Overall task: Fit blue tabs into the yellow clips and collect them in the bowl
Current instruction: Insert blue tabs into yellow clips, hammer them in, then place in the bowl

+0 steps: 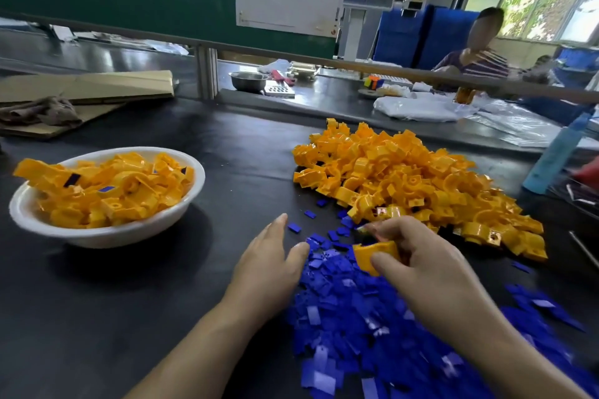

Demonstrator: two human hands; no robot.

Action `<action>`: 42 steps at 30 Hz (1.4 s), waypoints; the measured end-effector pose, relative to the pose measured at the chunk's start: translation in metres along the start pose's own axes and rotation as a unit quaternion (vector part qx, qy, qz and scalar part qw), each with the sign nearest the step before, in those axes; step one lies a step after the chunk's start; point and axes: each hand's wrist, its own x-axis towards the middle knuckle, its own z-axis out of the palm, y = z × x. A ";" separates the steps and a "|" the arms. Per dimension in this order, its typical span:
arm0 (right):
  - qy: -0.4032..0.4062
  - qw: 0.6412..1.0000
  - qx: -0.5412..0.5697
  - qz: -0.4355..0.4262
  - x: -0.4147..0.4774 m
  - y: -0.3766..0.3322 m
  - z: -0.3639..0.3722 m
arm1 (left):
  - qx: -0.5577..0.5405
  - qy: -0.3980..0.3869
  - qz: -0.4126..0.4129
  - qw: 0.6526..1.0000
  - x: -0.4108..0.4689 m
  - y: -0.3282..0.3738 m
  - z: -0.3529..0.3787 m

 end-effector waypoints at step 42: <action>-0.091 0.938 -0.320 -0.094 -0.042 0.029 0.032 | -0.486 -0.150 -0.143 0.849 -0.014 0.024 0.007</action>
